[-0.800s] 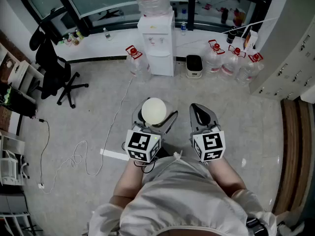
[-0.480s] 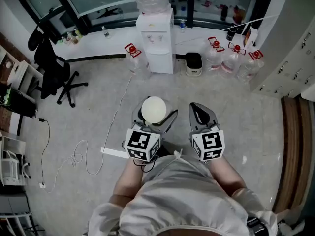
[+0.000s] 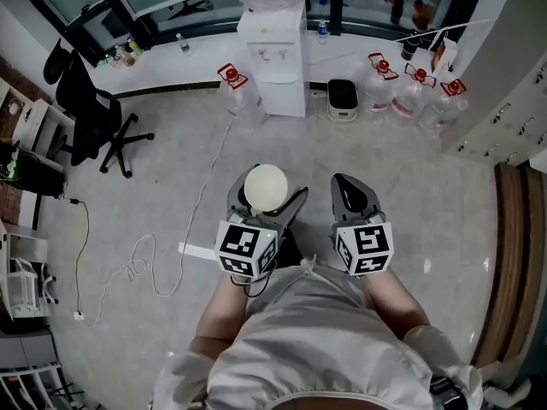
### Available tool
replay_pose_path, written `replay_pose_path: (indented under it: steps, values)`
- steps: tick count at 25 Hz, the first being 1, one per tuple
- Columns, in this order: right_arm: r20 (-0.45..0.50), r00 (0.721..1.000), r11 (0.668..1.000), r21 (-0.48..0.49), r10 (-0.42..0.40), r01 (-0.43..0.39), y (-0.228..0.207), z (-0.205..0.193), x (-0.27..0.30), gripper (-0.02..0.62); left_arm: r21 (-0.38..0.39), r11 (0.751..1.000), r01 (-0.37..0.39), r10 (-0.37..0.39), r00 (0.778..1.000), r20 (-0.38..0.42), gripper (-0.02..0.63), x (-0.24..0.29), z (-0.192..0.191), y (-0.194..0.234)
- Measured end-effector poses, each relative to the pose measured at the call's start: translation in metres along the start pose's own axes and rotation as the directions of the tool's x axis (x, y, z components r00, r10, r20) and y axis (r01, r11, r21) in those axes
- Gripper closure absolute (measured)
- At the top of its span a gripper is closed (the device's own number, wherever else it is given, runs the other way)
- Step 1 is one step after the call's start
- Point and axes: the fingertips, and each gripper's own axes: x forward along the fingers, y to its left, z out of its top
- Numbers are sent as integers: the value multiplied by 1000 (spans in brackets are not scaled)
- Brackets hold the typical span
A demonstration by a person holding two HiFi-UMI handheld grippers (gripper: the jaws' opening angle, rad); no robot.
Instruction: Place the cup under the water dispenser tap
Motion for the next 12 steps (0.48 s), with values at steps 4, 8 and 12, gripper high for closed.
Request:
replay_pose_path:
  steps: [4,8,12]
  values:
    - [-11,1000,1000,-4,0,0,-2,-4,27,571,-11,1000,-6,6,1000,8,143,16,-3,26]
    - [-32,999,1000,-13,-28,27,-14,-6,60,569,-17,1000,14,-14,1000,9,143,46,-3,55]
    - [-51,996,997,-7,-73,73,-28,-1,102,569,-30,998,56,-56,998,5,143,82,1,88]
